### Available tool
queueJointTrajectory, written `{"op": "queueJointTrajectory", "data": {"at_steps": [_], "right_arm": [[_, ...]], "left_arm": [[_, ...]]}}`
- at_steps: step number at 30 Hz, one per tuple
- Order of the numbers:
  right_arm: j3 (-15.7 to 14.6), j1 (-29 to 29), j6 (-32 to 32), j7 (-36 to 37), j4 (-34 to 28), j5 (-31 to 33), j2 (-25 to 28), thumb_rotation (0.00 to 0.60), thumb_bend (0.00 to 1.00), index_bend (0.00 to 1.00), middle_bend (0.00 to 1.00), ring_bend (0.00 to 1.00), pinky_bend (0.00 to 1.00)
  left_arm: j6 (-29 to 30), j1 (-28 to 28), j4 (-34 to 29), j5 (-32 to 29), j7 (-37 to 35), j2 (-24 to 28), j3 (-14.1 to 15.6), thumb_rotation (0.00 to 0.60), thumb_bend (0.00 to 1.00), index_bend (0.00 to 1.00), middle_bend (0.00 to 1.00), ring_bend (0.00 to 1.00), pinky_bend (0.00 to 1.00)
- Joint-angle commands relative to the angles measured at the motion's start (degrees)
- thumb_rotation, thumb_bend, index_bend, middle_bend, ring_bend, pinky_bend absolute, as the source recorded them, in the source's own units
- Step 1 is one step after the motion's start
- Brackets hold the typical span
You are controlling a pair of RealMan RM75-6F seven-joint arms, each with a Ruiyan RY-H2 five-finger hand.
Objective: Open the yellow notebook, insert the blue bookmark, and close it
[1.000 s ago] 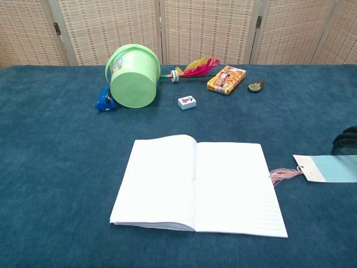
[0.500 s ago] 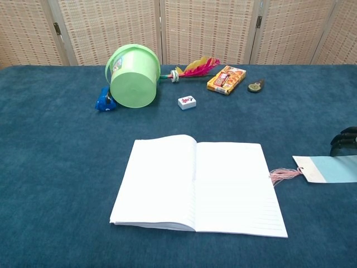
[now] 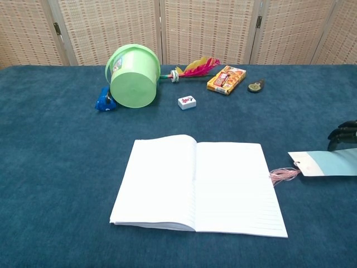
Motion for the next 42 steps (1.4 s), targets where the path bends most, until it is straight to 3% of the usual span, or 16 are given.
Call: {"op": "queueJointTrajectory", "data": {"at_steps": [1, 22, 32, 42], "right_arm": [[-0.5, 0.6, 2.3, 2.0, -1.0, -4.2, 1.1, 0.6, 0.29, 0.31, 0.12, 0.0, 0.0], [-6.8, 15.3, 9.0, 9.1, -7.9, -36.6, 8.5, 0.6, 0.27, 0.31, 0.12, 0.0, 0.0], [-10.3, 18.1, 12.0, 12.9, -7.5, -43.9, 8.6, 0.6, 0.27, 0.31, 0.13, 0.0, 0.0], [-9.0, 22.2, 10.4, 13.8, 1.0, -45.0, 4.6, 0.6, 0.27, 0.31, 0.13, 0.0, 0.0]], "left_arm": [[0.0, 0.0, -0.1, 0.0, 0.1, 0.1, 0.0, 0.6, 0.29, 0.18, 0.06, 0.17, 0.22], [1.5, 0.9, -2.4, -0.2, 1.5, 1.8, 0.0, 0.6, 0.29, 0.18, 0.06, 0.17, 0.22], [2.4, 1.5, -3.1, -0.3, 1.7, 2.4, 0.0, 0.6, 0.29, 0.18, 0.06, 0.17, 0.22], [2.4, 1.6, -3.8, -0.2, 2.3, 2.8, 0.0, 0.6, 0.29, 0.18, 0.06, 0.17, 0.23]]}}
